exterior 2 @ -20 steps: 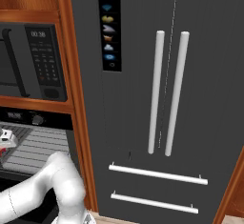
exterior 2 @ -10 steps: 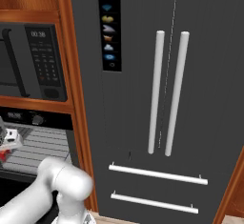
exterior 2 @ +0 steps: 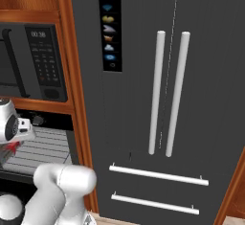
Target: Take the fish from the oven and place it on the plate on the counter.
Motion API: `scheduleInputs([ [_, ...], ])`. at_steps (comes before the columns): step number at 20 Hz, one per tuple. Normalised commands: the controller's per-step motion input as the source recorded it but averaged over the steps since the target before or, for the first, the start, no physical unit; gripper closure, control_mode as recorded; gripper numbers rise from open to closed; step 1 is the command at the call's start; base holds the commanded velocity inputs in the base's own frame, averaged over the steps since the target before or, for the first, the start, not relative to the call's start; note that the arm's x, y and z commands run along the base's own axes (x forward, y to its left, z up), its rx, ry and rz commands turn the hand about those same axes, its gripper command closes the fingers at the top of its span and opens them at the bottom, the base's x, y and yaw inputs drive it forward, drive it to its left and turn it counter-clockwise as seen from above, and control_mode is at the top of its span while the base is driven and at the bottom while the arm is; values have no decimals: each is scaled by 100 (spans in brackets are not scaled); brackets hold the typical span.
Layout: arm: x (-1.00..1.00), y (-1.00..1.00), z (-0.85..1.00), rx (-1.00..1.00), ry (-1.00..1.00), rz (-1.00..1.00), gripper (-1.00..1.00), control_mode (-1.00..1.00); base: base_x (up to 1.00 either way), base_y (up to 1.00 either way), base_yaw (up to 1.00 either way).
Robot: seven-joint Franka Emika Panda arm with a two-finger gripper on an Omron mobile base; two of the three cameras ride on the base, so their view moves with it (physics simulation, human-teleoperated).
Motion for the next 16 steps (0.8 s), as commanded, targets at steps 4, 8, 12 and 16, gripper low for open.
scheduleInputs([
  [4,-49,-85,95,8,-2,0,100,-100,0,0,0],
  [8,-46,-86,95,9,0,-4,100,-100,0,0,0],
  [12,-62,-100,70,11,-14,-8,100,-100,0,0,0],
  [16,-33,-100,71,3,-6,-8,100,-100,0,0,0],
])
